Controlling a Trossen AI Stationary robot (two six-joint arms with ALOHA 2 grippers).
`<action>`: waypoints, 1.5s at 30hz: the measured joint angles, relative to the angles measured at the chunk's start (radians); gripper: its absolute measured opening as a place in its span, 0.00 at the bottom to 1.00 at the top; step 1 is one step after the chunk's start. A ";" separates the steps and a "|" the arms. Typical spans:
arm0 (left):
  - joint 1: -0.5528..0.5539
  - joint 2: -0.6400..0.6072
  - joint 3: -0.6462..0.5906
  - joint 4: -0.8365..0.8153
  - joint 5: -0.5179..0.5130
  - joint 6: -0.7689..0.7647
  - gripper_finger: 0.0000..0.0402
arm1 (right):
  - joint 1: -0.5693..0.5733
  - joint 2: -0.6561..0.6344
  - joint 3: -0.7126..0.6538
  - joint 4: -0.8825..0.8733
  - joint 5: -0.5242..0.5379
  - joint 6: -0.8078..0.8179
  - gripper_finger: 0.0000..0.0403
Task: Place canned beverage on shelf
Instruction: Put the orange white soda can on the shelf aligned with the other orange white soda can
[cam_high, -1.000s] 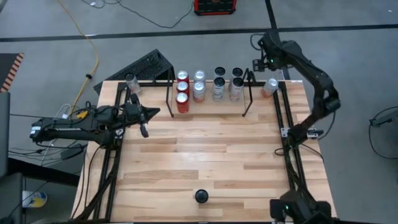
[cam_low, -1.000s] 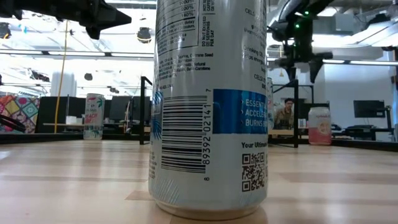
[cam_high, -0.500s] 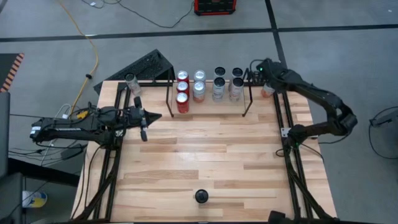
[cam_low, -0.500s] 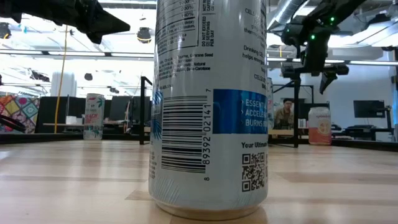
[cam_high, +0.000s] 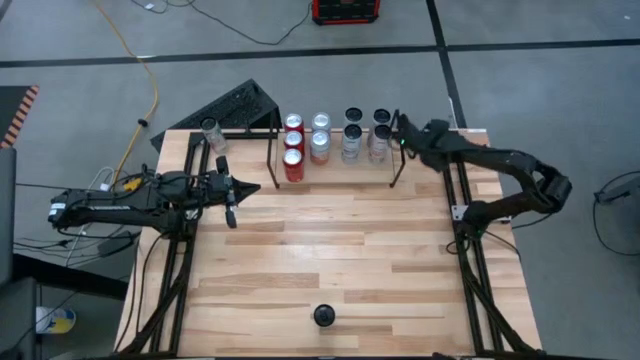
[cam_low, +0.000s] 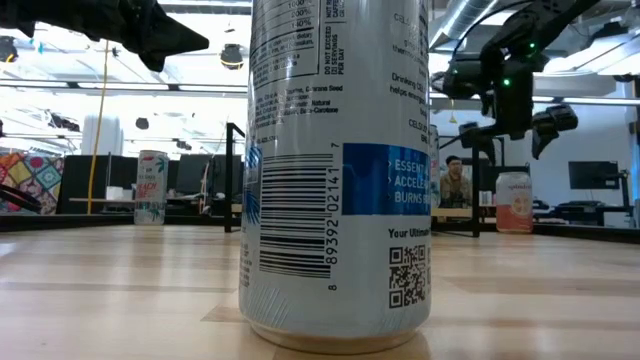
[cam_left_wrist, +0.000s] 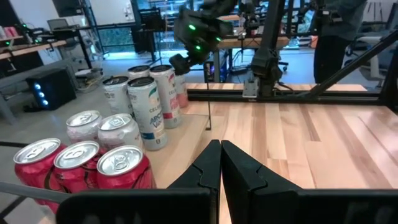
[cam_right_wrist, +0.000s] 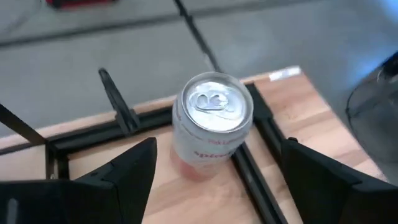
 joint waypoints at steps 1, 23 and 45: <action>0.000 0.000 0.000 0.000 -0.001 0.002 0.00 | 0.030 -0.002 -0.017 -0.001 0.040 0.039 0.81; 0.000 0.000 0.000 0.025 -0.035 0.011 0.00 | 0.071 -0.003 -0.418 0.673 0.190 -0.021 0.81; 0.000 0.000 0.000 0.025 -0.042 0.014 0.00 | -0.100 0.043 -0.427 0.944 0.044 -0.297 0.69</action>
